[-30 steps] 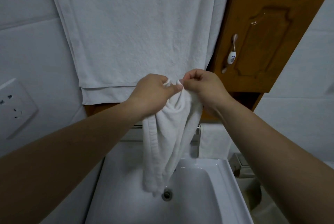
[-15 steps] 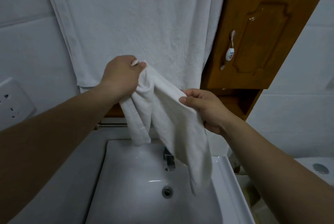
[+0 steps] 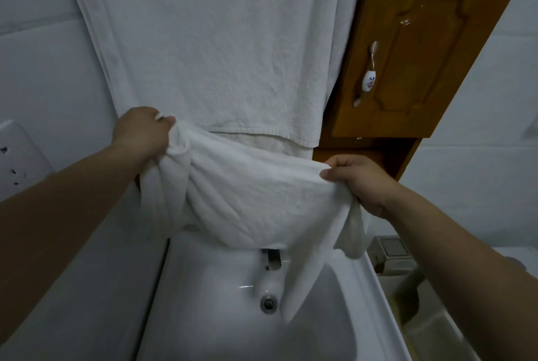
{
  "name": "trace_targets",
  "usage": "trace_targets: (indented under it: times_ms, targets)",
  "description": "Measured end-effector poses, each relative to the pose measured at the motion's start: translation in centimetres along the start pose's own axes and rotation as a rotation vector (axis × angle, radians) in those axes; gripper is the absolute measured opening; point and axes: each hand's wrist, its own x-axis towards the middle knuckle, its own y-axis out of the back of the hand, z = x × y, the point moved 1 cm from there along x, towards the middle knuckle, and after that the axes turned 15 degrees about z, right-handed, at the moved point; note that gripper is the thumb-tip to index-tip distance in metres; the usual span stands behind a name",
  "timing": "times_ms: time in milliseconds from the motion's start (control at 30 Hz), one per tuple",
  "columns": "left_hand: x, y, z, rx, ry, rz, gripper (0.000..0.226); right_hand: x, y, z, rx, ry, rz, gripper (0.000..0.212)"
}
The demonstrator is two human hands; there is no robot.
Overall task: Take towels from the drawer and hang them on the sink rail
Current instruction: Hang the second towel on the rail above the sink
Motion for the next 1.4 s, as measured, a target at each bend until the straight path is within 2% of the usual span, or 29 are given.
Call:
trace_targets:
  times_ms: [100,200,333,433,567,633,700,800,900,1000,1067,1233,1400]
  targets:
    - [-1.6,-0.5,1.1,-0.038,-0.040,-0.105,0.039,0.0,-0.9,-1.4,-0.029,0.126,0.032,0.009]
    - [-4.0,-0.8,3.6,-0.192,-0.104,-0.213,0.039,0.2,-2.4,-3.0,-0.045,0.222,0.020,0.010]
    - [-7.4,-0.8,7.6,-0.300,-0.248,-0.430,0.065,0.4,-4.2,-5.1,-0.077,0.313,-0.029,0.006]
    - [-9.4,-1.0,9.7,-0.498,-0.265,-0.576,0.052,0.3,-4.6,-6.2,-0.091,0.352,-0.097,0.008]
    - [-9.8,-1.7,10.3,-0.637,-0.091,-0.672,0.024,0.4,-4.2,-6.7,-0.135,0.384,-0.133,0.010]
    - [-9.6,-2.0,9.8,-0.685,0.050,-0.674,0.015,0.5,-3.8,-6.6,-0.128,0.372,-0.124,0.010]
    - [-9.4,-2.3,9.5,-0.714,0.097,-0.626,0.026,0.6,-3.5,-6.3,-0.103,0.344,-0.111,0.009]
    - [-9.0,-2.5,9.6,-0.587,-0.093,-0.492,0.035,0.4,-3.0,-5.7,-0.056,0.264,-0.118,0.006]
    - [-7.4,-2.2,8.7,-0.379,-0.267,-0.281,0.034,0.4,-2.0,-4.6,-0.051,0.212,-0.100,0.007]
    - [-4.8,-2.3,6.1,-0.357,-0.095,-0.178,0.036,0.5,-0.4,-3.6,0.004,0.131,-0.038,0.007]
    - [-4.1,-2.5,4.9,-0.327,-0.032,-0.184,0.039,0.7,0.4,-3.0,0.018,0.103,0.018,0.008]
    - [-4.5,-2.7,4.6,-0.284,-0.074,-0.210,0.035,0.8,0.4,-2.2,-0.042,0.100,0.065,0.008]
    - [-4.5,-3.1,3.9,-0.555,0.196,-0.433,0.022,0.9,0.4,-2.6,0.159,0.020,0.145,0.013]
